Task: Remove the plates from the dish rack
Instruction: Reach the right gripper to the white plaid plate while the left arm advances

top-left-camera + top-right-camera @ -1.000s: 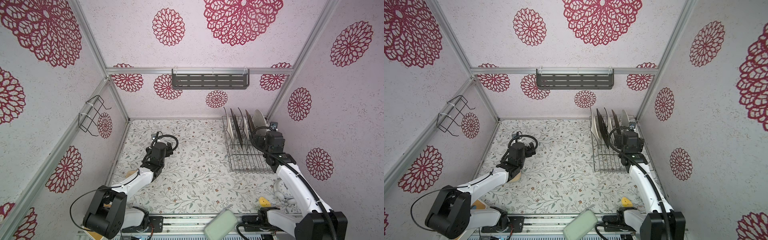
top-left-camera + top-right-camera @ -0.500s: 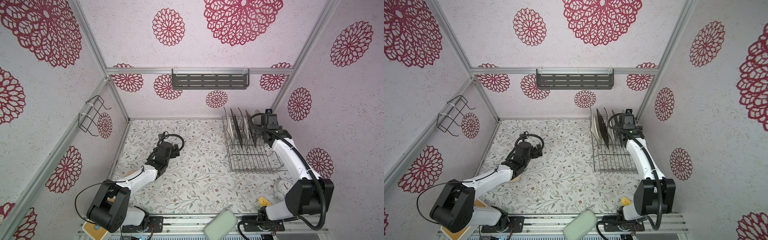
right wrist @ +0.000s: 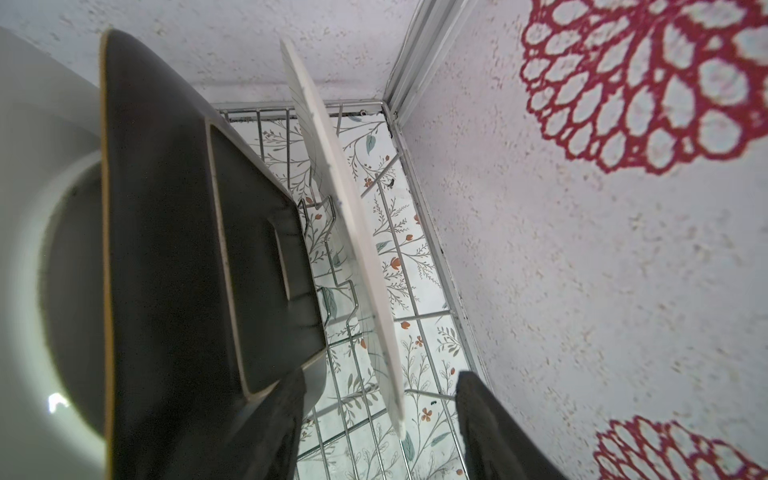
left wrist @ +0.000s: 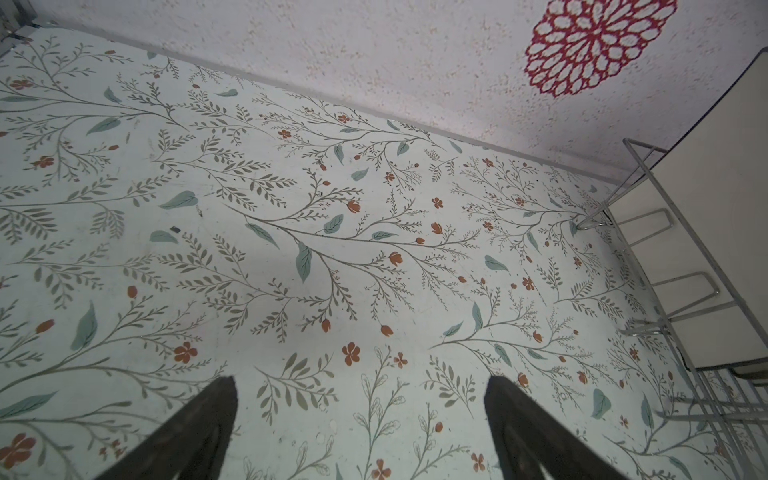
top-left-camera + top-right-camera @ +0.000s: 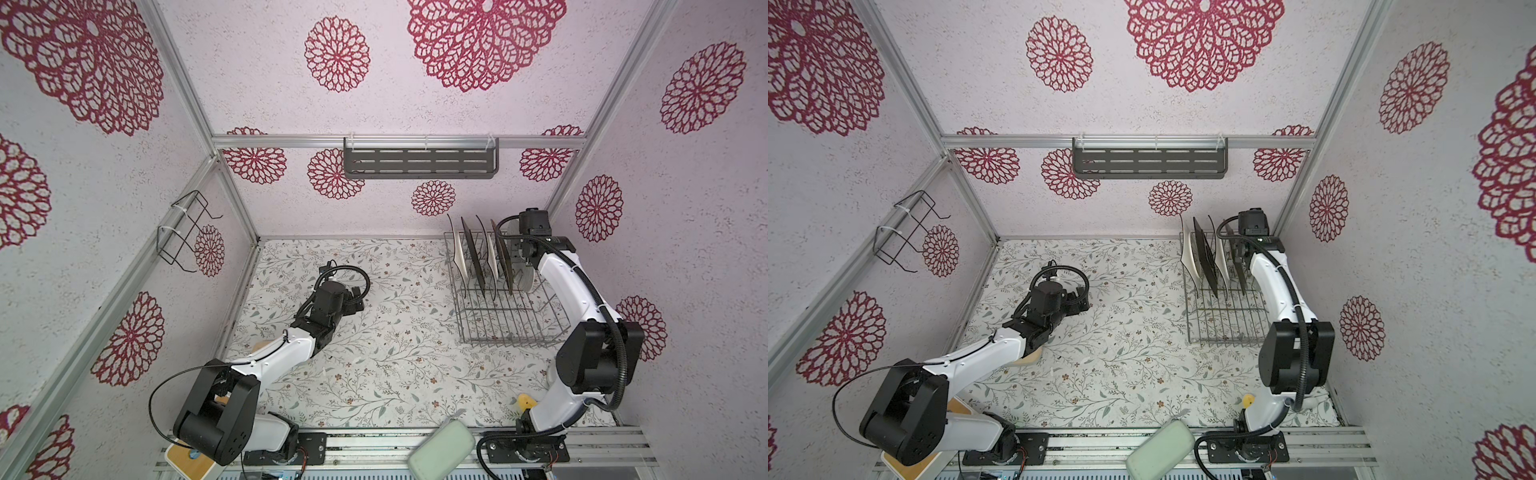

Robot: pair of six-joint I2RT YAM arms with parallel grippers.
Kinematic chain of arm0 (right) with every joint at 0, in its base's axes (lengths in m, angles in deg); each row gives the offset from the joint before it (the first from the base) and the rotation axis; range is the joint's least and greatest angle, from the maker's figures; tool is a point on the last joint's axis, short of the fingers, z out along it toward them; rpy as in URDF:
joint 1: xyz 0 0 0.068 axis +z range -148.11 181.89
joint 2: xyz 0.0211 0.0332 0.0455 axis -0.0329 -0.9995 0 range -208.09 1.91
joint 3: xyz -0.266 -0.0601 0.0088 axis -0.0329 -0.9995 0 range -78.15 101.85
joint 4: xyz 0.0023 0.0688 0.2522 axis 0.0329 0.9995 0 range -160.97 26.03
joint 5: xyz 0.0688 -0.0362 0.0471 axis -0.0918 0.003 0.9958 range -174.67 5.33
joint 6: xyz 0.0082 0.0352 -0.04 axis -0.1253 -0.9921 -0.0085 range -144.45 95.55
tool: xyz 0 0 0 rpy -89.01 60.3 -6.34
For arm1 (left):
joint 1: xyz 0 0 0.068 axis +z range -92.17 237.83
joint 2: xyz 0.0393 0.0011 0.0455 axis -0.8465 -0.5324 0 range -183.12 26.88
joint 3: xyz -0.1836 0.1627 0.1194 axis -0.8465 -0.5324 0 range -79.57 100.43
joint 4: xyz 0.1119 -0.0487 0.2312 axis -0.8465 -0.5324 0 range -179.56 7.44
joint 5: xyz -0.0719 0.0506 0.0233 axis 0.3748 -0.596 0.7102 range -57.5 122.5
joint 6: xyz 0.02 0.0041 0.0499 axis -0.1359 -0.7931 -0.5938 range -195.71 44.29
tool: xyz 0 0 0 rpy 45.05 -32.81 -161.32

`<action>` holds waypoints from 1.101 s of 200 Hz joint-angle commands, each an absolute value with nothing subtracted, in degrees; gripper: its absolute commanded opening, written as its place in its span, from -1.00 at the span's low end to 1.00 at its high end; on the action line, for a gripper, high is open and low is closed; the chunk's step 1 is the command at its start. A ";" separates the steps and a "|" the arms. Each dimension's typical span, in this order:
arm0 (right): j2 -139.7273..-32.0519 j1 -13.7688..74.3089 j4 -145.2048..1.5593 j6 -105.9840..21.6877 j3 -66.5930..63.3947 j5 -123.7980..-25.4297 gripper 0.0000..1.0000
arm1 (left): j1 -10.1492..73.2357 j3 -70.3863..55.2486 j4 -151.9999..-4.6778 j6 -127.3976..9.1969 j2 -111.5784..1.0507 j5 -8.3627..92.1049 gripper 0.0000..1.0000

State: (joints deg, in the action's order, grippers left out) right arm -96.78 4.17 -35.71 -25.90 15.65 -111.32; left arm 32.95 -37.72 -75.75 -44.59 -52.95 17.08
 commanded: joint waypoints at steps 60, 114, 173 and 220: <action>-100.32 3.07 -32.87 -23.65 21.73 -111.47 -0.20 | 32.46 -36.94 -76.58 -44.22 -52.44 18.53 0.95; -103.49 2.98 -31.64 -21.63 24.80 -112.66 -0.30 | 32.46 -37.03 -76.97 -44.18 -52.22 18.00 0.95; -105.82 3.03 -29.80 -19.91 26.82 -114.08 -0.46 | 32.46 -37.64 -76.93 -44.21 -52.40 17.73 0.95; -107.15 3.02 -29.22 -18.71 28.10 -115.80 -0.63 | 32.48 -37.03 -77.29 -43.97 -52.18 18.11 0.95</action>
State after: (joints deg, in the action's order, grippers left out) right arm -106.77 3.19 -30.11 -19.98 26.01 -113.46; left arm 32.95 -37.66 -77.37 -44.13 -52.89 18.09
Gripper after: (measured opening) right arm 0.202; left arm 0.974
